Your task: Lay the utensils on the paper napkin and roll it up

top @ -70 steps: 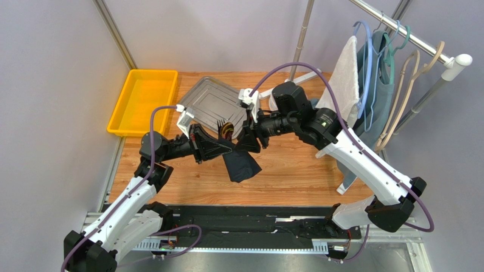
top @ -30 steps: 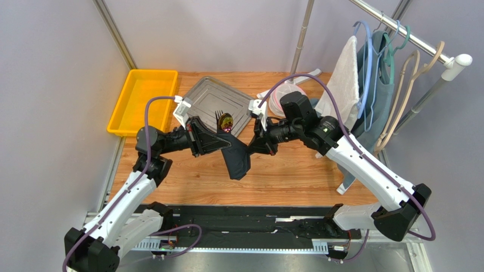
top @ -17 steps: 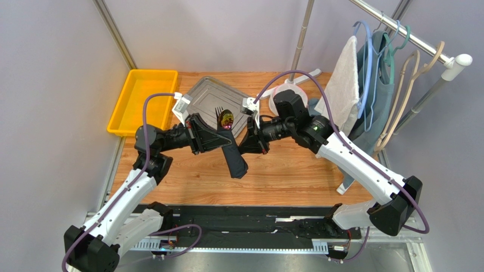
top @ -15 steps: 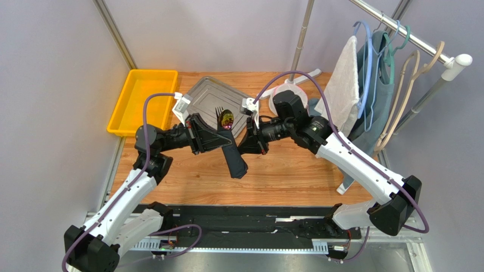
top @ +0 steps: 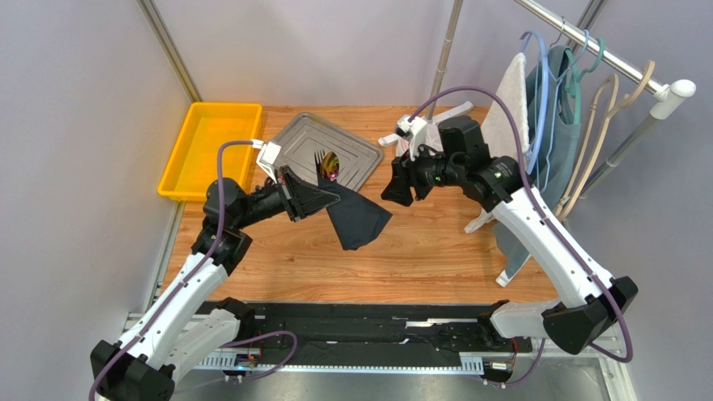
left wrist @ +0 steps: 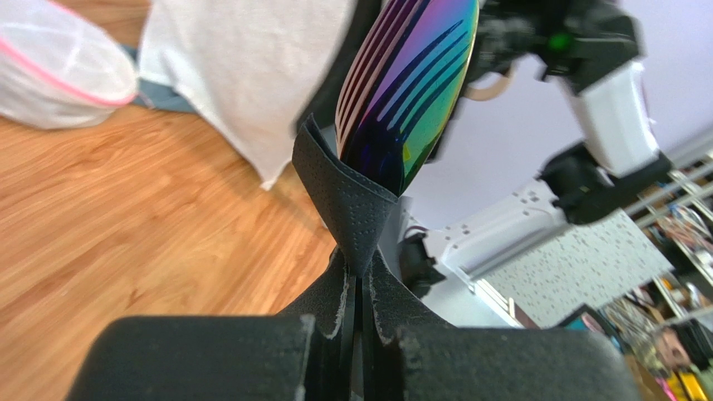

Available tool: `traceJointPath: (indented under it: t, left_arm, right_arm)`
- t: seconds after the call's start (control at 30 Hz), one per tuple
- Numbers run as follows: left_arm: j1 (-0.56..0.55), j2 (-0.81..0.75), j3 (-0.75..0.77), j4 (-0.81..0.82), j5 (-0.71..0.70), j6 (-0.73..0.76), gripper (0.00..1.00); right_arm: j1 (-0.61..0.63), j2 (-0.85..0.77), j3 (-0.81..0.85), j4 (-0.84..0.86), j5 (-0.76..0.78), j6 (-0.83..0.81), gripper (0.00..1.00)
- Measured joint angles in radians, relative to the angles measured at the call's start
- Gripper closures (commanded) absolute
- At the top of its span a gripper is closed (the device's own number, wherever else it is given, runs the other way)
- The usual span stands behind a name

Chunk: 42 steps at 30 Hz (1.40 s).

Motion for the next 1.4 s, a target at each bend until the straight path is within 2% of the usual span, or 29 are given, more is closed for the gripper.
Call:
traceJointPath:
  t: [0.07,0.13,0.4,0.6,0.87,1.07,1.2,1.4]
  left_arm:
    - [0.0,0.006,0.004,-0.043,-0.041,0.024,1.0]
    - [0.0,0.021,0.009,-0.073,-0.078,0.041,1.0]
    - [0.0,0.055,0.05,-0.164,-0.156,0.086,1.0]
    - [0.0,0.063,0.056,-0.151,-0.15,0.078,1.0]
    - [0.0,0.064,0.056,-0.108,-0.116,0.04,1.0]
    - [0.0,0.064,0.056,-0.065,-0.089,0.007,1.0]
    - [0.0,0.064,0.056,-0.041,-0.079,-0.012,1.0]
    - [0.0,0.064,0.056,-0.005,-0.071,-0.04,1.0]
  right_arm:
    - [-0.014,-0.036,0.006,-0.029,0.037,0.0,0.27]
    - [-0.01,-0.066,0.014,-0.042,0.039,0.006,0.24]
    - [0.039,-0.097,0.043,-0.04,0.0,0.046,0.23]
    - [0.119,-0.039,0.035,0.014,-0.041,0.096,0.21]
    - [0.136,0.04,-0.013,0.102,-0.075,0.147,0.2]
    - [0.14,0.082,-0.039,0.142,-0.112,0.177,0.25]
    - [0.141,0.089,-0.043,0.175,-0.173,0.203,0.38]
    - [0.148,0.092,-0.05,0.236,-0.267,0.241,0.48]
